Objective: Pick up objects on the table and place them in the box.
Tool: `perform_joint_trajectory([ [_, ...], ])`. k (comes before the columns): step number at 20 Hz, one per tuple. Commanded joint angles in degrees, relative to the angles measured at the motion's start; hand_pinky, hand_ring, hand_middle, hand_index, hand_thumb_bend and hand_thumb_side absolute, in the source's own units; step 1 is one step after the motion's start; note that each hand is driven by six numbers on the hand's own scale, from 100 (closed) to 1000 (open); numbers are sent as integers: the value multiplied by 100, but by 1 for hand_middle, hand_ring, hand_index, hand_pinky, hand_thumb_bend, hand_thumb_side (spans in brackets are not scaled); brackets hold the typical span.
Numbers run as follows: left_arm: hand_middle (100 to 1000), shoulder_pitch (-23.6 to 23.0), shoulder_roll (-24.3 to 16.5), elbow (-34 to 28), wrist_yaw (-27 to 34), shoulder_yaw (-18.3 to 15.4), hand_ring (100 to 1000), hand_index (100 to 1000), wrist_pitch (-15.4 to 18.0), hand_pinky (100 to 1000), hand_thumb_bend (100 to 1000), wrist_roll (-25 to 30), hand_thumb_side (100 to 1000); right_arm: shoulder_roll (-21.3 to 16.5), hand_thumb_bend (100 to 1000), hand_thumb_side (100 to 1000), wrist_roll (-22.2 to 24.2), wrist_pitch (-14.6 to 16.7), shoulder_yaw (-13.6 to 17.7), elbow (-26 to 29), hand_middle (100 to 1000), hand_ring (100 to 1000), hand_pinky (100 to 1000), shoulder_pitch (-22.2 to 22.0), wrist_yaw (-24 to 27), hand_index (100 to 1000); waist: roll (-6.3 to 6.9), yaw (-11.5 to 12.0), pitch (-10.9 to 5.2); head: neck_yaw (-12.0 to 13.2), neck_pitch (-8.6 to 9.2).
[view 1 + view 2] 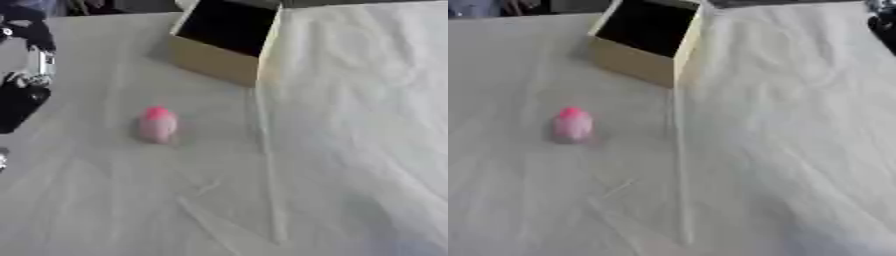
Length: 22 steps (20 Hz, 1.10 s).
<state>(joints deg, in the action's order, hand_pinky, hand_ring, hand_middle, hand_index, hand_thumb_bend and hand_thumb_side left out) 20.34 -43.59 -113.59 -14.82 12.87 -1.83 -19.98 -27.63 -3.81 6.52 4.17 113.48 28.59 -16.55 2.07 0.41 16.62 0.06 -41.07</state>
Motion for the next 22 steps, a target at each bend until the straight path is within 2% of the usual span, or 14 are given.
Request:
perform_joint_trajectory([
  [1, 776, 264, -631, -100, -21, 295, 731, 853, -267, 630, 100, 275, 684, -164, 100, 710, 30, 7, -1, 111, 586, 688, 841, 89, 14, 787, -2, -11, -113, -4, -32],
  [9, 797, 893, -1632, -100, 492, 815, 759, 872, -819, 664, 118, 925, 714, -108, 100, 709, 94, 18, -61, 111, 584, 687, 841, 161, 70, 787, -42, -121, -91, 121, -42],
  [12, 806, 1146, -1716, -100, 623, 1142, 769, 885, -988, 680, 173, 1186, 710, -96, 100, 709, 120, 22, -82, 111, 584, 687, 841, 181, 86, 788, -41, -137, -92, 157, -42],
  [13, 813, 1216, -1719, -100, 660, 1246, 780, 892, -1062, 698, 245, 1277, 681, -94, 100, 709, 127, 23, -88, 111, 584, 687, 841, 187, 91, 788, -39, -143, -91, 164, -34],
  [15, 810, 1355, -1705, -100, 705, 1471, 784, 891, -1228, 708, 288, 1456, 612, -90, 100, 710, 140, 24, -99, 111, 583, 687, 841, 193, 98, 788, -36, -156, -93, 173, -25],
  [16, 810, 1423, -1684, -100, 718, 1559, 785, 891, -1311, 709, 292, 1543, 605, -90, 100, 710, 144, 23, -100, 111, 583, 687, 841, 192, 101, 788, -34, -159, -95, 174, -24],
  [17, 811, 1511, -1651, -100, 723, 1604, 788, 891, -1392, 716, 351, 1793, 565, -88, 100, 710, 145, 21, -100, 111, 583, 686, 841, 188, 104, 788, -32, -159, -99, 168, -25],
  [20, 815, 1909, -1487, -100, 547, 1349, 796, 885, -1605, 728, 436, 3372, 523, -95, 100, 709, 142, 13, -92, 111, 583, 686, 841, 158, 105, 788, -30, -126, -120, 117, -35],
  [21, 821, 2007, -1441, -100, 474, 1303, 806, 883, -1665, 743, 482, 3697, 501, -96, 100, 709, 140, 12, -90, 111, 583, 686, 841, 152, 105, 788, -29, -120, -125, 108, -36],
  [22, 821, 2086, -1400, -100, 402, 1285, 807, 881, -1723, 744, 486, 3926, 500, -96, 100, 709, 140, 9, -89, 111, 583, 686, 841, 147, 104, 788, -28, -117, -128, 102, -33],
])
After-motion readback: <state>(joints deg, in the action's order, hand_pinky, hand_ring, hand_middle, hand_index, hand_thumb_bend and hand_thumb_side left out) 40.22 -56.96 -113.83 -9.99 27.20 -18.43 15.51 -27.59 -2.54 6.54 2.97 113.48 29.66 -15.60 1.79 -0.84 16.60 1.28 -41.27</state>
